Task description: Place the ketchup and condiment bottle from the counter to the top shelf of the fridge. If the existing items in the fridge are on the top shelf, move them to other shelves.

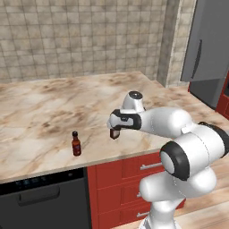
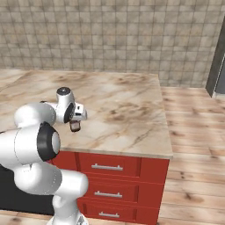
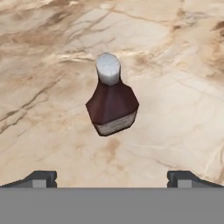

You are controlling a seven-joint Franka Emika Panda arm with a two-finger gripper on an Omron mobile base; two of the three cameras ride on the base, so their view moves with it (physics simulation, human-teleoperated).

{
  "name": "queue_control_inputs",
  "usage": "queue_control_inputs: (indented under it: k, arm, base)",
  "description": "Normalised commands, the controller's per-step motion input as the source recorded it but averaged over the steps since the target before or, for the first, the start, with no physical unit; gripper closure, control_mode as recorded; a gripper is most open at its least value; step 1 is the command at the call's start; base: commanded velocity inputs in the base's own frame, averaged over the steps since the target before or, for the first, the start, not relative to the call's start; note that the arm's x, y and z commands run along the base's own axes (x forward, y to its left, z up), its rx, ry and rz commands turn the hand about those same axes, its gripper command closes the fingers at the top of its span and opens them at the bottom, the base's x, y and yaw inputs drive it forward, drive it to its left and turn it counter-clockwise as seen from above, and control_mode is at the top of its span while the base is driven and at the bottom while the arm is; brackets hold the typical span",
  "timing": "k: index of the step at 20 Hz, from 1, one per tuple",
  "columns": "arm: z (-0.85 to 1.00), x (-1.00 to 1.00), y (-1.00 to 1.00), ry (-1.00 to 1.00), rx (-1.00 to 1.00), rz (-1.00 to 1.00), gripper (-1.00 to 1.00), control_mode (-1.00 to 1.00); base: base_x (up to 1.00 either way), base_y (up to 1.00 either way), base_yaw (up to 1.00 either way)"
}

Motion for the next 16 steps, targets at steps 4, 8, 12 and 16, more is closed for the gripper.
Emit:
queue_control_inputs:
  k: [4, 8, 12, 16]
  arm:
    - [-0.16, 0.34, 0.03, 0.0, 0.0, 0.0, -1.0, -1.0]
    - [-0.11, 0.27, 0.09, 0.0, 0.0, 0.0, -1.0, -1.0]
    - [-0.11, 0.21, 0.13, -0.02, 0.0, 0.0, -1.0, -1.0]
    - [-0.1, 0.23, 0.15, -0.04, 0.0, 0.0, -1.0, -1.0]
  base:
    - [0.0, 0.0, 0.0]
    - [0.0, 0.0, 0.0]
    - [0.0, 0.0, 0.0]
    - [0.0, 0.0, 0.0]
